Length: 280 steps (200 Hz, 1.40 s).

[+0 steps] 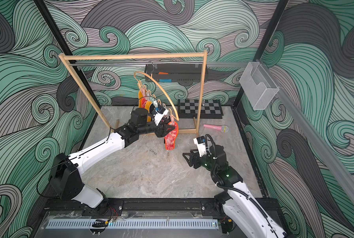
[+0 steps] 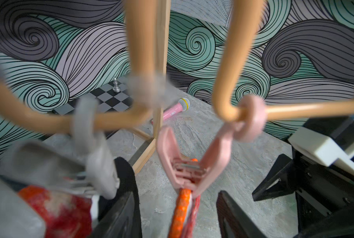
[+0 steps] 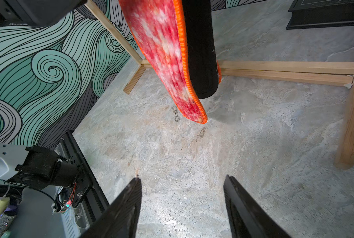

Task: Take the shoe insoles off the hanger
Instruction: Remove the insole from the hanger.

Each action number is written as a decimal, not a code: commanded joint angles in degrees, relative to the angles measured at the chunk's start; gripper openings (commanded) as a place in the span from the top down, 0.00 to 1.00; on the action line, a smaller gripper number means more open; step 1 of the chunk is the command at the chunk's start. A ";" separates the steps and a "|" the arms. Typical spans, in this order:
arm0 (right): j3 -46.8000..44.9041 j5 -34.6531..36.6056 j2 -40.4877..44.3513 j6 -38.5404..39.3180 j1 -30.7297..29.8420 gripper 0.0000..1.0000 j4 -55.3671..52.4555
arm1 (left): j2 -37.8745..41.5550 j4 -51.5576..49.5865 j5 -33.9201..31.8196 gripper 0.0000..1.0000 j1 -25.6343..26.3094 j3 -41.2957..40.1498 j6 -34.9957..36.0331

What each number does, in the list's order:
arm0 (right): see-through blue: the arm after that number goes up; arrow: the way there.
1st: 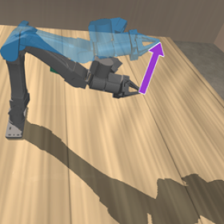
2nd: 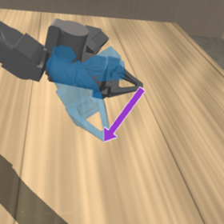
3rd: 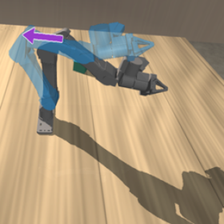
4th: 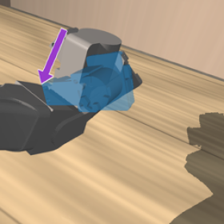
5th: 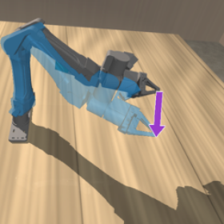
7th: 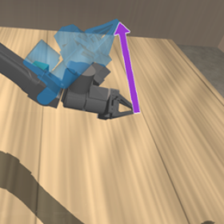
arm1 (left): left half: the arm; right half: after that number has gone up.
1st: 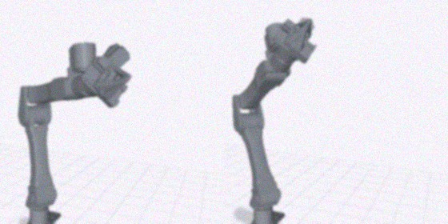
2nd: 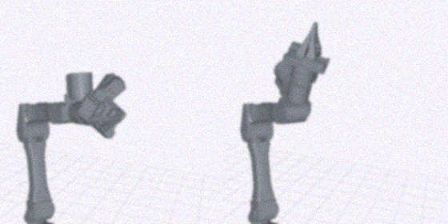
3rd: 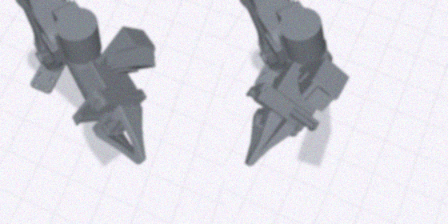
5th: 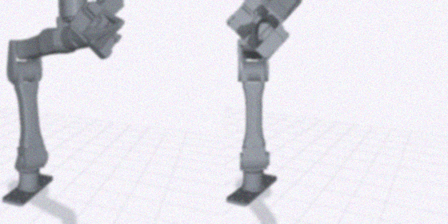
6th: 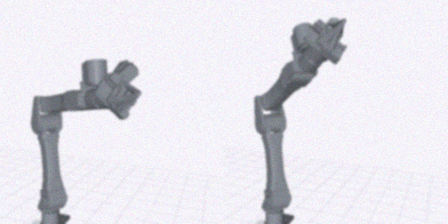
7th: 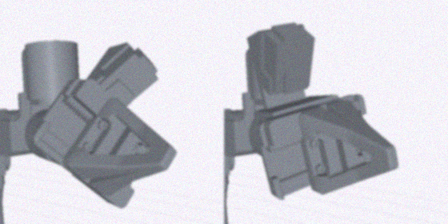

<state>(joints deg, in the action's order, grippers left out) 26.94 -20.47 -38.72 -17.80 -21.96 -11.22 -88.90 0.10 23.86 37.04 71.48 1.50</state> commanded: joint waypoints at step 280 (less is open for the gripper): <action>2.41 -6.06 -0.21 -0.22 -0.46 0.35 4.64 | -4.77 27.10 -1.19 1.00 2.43 -18.03 -10.53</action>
<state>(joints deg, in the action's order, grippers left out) 26.94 -23.18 -38.28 -18.41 -22.22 -9.63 -98.89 34.09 20.69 39.20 52.27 -9.13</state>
